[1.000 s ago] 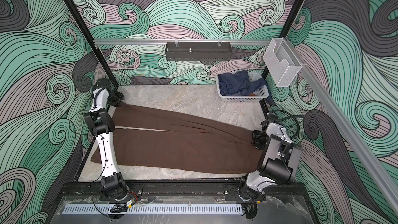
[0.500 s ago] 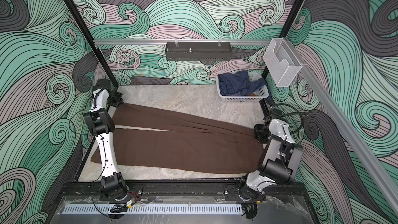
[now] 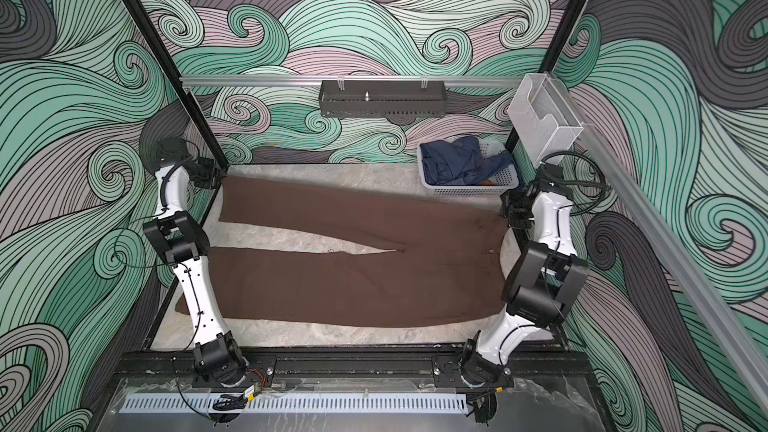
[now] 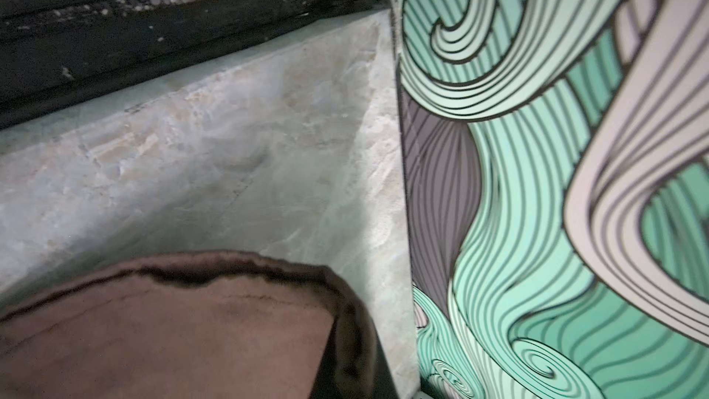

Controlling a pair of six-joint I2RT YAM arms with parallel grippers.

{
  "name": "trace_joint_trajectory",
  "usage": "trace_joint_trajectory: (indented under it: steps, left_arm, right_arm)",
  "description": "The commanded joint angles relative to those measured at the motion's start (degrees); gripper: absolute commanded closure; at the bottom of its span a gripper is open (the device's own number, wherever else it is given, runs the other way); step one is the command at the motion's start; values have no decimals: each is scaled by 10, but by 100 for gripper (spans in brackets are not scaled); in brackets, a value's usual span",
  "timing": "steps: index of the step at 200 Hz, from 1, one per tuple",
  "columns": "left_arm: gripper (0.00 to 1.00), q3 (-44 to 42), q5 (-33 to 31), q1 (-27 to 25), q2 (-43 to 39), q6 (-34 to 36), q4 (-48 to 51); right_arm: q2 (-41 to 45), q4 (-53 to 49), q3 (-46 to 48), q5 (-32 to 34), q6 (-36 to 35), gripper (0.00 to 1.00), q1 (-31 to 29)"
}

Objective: Fold and stack the trousers
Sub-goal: 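Lift the far edge of the brown trousers with both grippers, folding it toward the robot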

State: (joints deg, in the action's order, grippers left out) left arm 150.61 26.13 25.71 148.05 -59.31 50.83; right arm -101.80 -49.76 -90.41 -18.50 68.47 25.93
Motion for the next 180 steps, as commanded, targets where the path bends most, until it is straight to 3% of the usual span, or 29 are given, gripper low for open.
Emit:
trace_joint_trajectory:
  steps: [1, 104, 180]
  left_arm:
    - [100, 1, 7, 30, -46, -41, -69]
    - [100, -25, 21, 42, -88, -40, -51]
    - [100, -371, 103, 118, -295, -10, -126]
  right_arm:
    - [-32, -15, -54, 4, 8, 100, 3]
    - [-119, -27, -146, -10, -19, 100, -2]
    - [-97, -42, -95, -52, -89, 100, 8]
